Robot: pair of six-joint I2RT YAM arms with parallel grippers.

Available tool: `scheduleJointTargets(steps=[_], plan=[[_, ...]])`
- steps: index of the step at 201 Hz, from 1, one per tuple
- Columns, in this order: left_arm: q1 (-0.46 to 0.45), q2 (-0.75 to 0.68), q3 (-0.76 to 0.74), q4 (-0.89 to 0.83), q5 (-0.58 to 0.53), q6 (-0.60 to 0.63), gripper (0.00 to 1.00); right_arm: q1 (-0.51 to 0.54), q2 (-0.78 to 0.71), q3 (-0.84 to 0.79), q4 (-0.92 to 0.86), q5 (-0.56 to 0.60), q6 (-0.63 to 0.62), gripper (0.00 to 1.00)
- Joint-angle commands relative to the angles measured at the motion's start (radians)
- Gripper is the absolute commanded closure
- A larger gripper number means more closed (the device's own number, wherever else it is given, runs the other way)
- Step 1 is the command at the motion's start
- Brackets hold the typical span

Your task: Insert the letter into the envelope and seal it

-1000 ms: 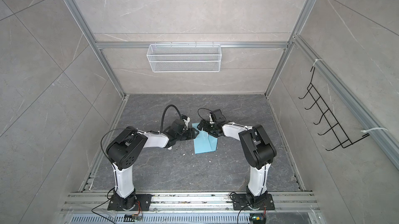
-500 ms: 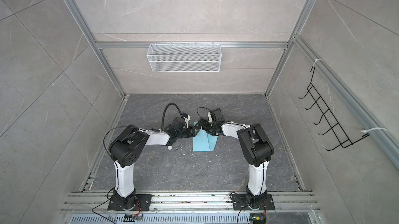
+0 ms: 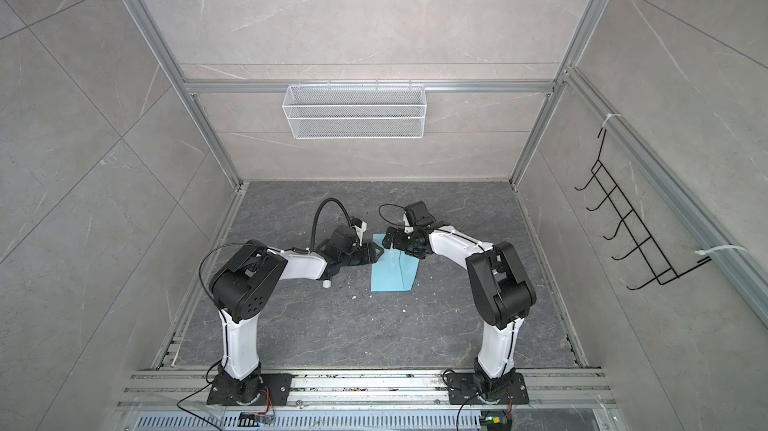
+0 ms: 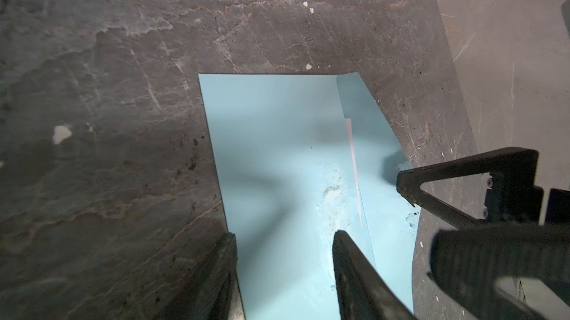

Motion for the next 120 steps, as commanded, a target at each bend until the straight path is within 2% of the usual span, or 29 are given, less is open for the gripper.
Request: scheduleJointTargets(steps=[1,120], plan=[[0.002,0.021,-0.008,-0.075,0.019,0.018,0.46,0.003,0.018,0.013,-0.007,-0.004,0.006,0.01],[0.003,0.054,0.008,-0.065,0.037,0.012,0.46,0.005,0.128,0.022,0.16,-0.096,0.103,0.06]])
